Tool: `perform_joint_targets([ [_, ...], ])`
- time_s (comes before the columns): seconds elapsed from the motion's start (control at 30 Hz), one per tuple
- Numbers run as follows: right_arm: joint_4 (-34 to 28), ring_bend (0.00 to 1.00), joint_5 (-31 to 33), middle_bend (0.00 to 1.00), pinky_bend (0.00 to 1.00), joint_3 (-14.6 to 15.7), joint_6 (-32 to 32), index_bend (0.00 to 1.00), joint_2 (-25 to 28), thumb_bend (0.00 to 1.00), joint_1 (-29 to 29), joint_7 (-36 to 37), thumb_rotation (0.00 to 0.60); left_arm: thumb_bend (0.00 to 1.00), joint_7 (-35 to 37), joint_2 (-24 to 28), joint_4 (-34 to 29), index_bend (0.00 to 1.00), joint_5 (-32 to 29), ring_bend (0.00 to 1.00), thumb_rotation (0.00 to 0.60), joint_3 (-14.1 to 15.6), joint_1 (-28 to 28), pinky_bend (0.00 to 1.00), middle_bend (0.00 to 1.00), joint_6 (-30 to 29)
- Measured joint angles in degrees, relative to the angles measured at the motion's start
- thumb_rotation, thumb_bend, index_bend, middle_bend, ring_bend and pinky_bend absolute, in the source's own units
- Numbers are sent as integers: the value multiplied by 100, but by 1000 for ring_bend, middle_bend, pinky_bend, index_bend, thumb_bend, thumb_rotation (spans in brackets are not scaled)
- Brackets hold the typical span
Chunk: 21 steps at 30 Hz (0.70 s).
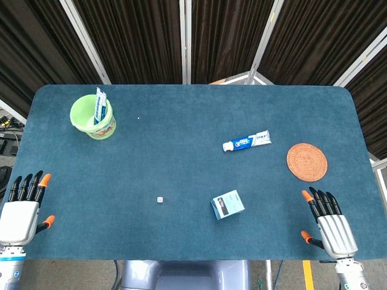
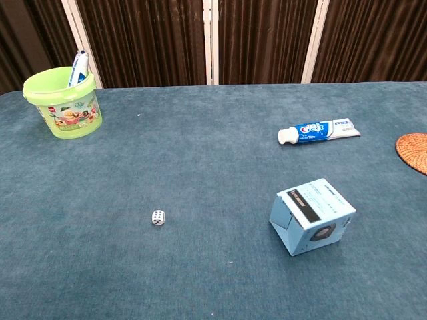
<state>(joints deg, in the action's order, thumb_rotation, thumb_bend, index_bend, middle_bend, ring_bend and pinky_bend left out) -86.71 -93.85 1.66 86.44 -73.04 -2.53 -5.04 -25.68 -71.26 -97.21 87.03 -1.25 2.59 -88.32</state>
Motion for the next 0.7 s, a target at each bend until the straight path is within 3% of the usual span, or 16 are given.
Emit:
perform_joint_targets([
  [0.5,-16,0,37,0,0,-14,-5,0,11,74,6,-8,600,0,-9,26,104,0,52,0,600,41,133,0,0,238],
  [0.7,-57,0,88,0,0,-66,28,0,70,73,9,103,600,11,295,33,311,8,419,0,600,44,335,0,0,327],
])
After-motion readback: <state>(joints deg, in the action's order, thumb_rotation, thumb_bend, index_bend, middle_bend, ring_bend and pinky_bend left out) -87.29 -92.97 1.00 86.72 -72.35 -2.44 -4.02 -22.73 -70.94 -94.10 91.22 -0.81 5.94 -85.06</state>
